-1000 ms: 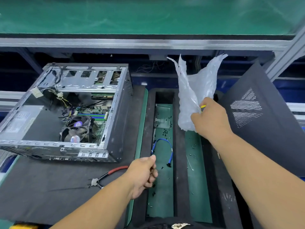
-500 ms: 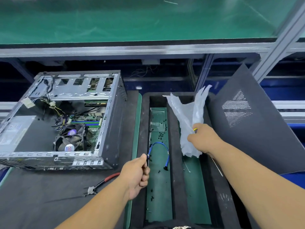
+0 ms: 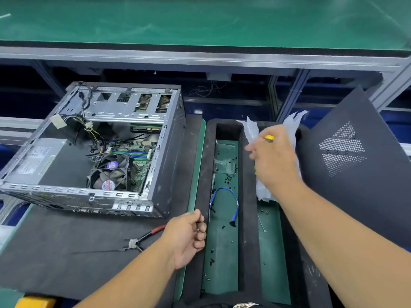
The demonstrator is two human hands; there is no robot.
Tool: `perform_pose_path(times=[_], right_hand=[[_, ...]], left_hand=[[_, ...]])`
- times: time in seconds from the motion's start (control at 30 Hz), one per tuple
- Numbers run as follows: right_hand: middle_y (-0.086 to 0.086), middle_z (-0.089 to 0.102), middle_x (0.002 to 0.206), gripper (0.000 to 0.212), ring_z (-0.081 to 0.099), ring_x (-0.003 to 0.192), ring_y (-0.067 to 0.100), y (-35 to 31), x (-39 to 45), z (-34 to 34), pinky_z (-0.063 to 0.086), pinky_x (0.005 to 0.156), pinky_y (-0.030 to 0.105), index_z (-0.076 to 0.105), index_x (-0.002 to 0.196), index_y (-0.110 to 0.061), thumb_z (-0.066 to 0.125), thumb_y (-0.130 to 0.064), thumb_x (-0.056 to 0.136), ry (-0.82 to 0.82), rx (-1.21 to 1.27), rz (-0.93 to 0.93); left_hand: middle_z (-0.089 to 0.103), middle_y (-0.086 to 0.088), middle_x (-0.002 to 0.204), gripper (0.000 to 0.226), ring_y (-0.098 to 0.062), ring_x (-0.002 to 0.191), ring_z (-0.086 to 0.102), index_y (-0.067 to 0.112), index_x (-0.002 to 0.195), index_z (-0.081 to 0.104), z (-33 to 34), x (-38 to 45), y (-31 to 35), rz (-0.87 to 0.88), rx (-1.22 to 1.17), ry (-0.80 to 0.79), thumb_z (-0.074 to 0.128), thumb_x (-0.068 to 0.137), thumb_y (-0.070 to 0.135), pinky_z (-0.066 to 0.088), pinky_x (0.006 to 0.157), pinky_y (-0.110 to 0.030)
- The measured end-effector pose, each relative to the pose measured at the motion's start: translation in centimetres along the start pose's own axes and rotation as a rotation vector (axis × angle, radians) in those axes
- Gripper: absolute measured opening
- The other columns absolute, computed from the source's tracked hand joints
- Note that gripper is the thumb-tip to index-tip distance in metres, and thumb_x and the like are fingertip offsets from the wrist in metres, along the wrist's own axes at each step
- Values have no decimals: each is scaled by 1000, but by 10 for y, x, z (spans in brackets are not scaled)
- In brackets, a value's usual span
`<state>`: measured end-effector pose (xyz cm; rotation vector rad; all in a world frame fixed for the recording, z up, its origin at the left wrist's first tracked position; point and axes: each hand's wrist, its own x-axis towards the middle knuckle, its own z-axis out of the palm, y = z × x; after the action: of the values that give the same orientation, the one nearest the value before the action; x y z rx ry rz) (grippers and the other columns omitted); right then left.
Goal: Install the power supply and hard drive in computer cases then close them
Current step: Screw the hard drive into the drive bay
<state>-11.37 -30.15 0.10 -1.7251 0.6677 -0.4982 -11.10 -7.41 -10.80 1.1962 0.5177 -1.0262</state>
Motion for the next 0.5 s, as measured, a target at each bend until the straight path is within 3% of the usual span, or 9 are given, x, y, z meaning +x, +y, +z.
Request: perform_pose_path(times=[0.07, 0.1, 0.2, 0.37, 0.5], right_hand=[[-5, 71, 87, 7, 66, 72, 11, 14, 2, 18, 56, 67, 38, 39, 94, -37, 43, -41, 98, -150, -200, -27], [-3, 71, 86, 11, 68, 77, 18, 24, 1, 25, 54, 68, 41, 36, 96, -36, 40, -45, 102, -197, -301, -43], [3, 65, 79, 15, 65, 68, 25, 53, -3, 42, 47, 53, 37, 34, 99, -31, 45, -39, 105, -245, -462, -37], [10, 60, 75, 14, 52, 59, 25, 86, -13, 52, 52, 56, 46, 34, 102, -25, 47, -25, 106, -337, -579, 35], [5, 61, 76, 14, 58, 61, 23, 102, -9, 52, 54, 57, 43, 38, 97, -30, 48, -25, 105, -274, -534, 98]], left_hand=[[46, -4, 64, 26, -14, 51, 33, 15, 83, 51, 0, -4, 2, -9, -32, -4, 48, 107, 26, 21, 43, -23], [46, -4, 64, 29, -14, 51, 33, 15, 82, 51, 0, -5, 3, -11, -40, 2, 49, 107, 28, 20, 44, -23], [46, -4, 63, 34, -14, 50, 33, 15, 78, 50, -5, -10, 3, -7, -53, 22, 50, 107, 34, 20, 44, -23], [45, -4, 65, 28, -14, 51, 33, 14, 83, 51, -15, -15, 0, -11, -74, 26, 48, 108, 27, 22, 44, -23], [47, -5, 66, 22, -14, 51, 35, 13, 86, 53, -17, -20, -2, -1, -62, 20, 50, 106, 23, 23, 43, -23]])
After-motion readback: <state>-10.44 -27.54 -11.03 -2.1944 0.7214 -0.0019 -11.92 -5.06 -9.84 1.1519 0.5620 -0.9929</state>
